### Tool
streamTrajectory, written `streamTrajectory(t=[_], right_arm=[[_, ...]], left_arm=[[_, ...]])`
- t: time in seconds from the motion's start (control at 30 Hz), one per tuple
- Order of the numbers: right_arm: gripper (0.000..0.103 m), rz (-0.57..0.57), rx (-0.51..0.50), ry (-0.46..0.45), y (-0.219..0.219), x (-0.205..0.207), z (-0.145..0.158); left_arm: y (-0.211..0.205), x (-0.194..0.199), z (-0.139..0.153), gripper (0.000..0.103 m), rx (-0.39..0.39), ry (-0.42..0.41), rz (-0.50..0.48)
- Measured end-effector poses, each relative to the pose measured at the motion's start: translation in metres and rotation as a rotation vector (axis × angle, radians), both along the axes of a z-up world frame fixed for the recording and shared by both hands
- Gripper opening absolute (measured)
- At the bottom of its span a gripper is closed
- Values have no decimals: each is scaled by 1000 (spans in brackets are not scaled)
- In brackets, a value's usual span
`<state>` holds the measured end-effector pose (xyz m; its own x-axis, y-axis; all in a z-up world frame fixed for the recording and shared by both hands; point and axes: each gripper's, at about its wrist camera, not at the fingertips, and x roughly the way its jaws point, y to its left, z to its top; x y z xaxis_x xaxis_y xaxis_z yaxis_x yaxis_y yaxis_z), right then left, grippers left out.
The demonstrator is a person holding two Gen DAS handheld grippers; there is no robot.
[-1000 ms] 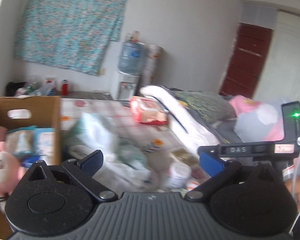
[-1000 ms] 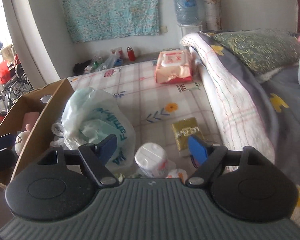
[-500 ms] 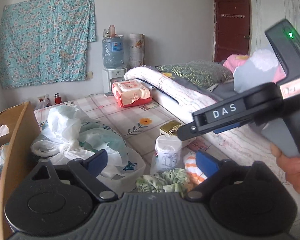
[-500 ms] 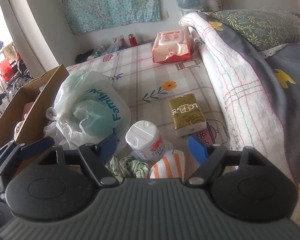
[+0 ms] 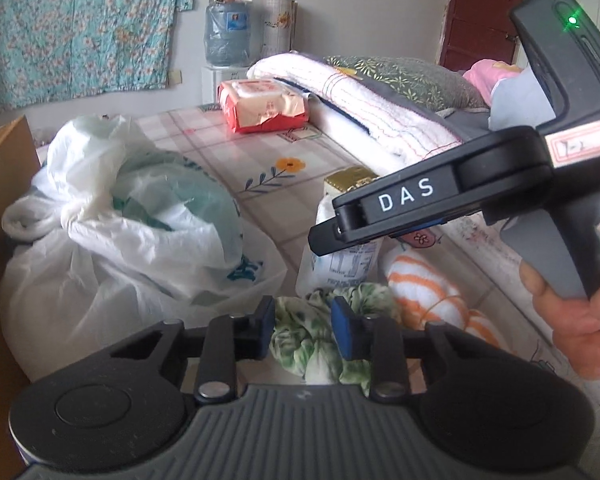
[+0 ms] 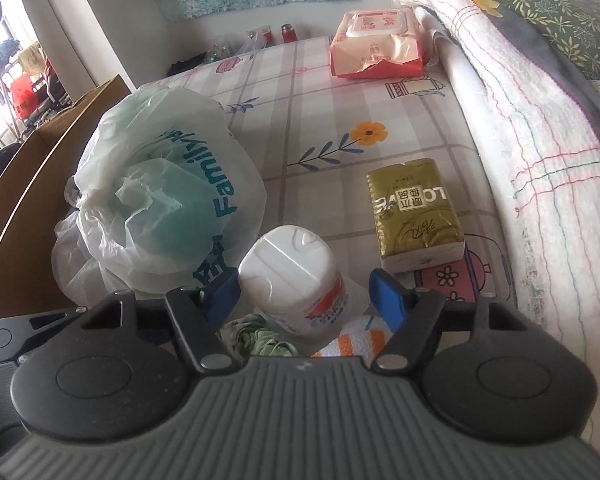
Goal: Organize soft objects
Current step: 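Move the right tool back over the bed toward the white bottle, then close the right tool on the white yogurt cup and lift it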
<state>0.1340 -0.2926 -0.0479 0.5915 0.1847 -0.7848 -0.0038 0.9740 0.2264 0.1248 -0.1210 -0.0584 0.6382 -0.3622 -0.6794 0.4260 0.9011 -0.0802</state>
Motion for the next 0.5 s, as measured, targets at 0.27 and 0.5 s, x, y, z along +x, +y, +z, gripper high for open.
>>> streamTrajectory(t=[0.27, 0.5], right_arm=[[56, 3, 29, -23, -2, -1, -4], [56, -110, 358, 21, -49, 2, -9]], left_arm=[[1, -2, -5, 30, 4, 9, -1], [3, -6, 3, 33, -21, -24, 0]])
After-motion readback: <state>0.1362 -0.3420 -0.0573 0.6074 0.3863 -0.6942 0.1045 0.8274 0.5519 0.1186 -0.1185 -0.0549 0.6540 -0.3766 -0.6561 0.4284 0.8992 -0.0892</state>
